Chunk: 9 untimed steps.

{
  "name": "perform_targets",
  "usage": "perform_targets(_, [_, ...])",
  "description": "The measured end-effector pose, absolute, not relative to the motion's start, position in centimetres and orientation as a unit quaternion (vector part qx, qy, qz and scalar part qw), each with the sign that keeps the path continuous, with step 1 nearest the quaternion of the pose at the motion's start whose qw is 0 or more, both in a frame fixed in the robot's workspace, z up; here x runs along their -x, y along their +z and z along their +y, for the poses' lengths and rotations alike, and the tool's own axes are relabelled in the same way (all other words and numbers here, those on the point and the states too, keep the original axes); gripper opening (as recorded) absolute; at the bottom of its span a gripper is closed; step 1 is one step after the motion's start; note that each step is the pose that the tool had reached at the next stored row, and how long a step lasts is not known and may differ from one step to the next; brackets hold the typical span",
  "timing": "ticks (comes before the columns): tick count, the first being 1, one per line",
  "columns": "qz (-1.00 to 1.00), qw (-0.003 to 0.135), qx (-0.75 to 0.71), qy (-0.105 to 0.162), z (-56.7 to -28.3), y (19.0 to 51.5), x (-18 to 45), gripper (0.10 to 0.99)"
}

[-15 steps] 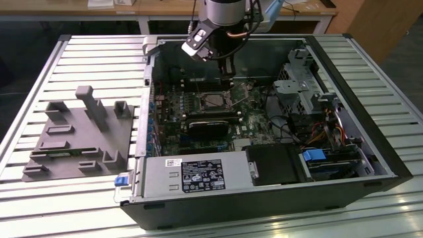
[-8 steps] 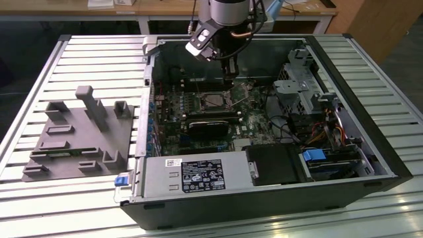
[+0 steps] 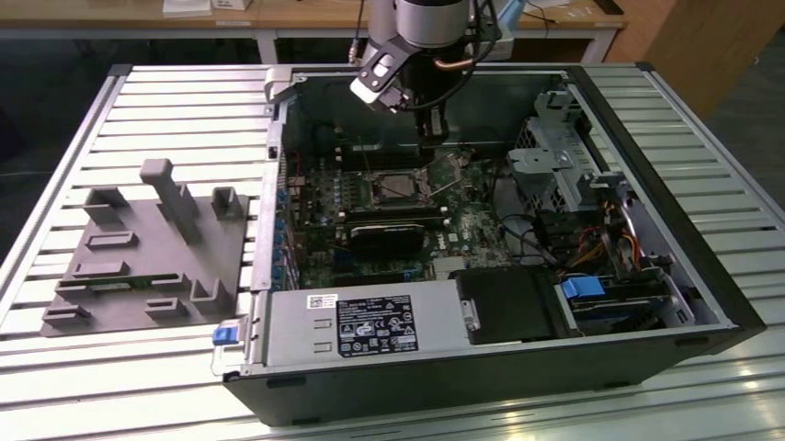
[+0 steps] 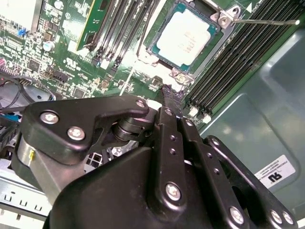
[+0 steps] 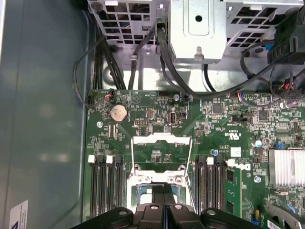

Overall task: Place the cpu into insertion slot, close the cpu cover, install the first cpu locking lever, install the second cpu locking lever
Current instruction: 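Close the cpu cover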

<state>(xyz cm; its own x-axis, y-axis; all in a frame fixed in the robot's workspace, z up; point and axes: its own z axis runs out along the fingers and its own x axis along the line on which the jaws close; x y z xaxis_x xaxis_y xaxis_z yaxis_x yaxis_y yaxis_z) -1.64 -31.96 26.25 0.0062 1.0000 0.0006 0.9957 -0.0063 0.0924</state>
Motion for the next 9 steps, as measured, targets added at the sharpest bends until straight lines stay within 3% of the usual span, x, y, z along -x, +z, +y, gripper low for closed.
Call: perform_targets(9, [0.704, 0.033, -0.709, 0.033, -31.9, 26.3, 0.3, 0.102])
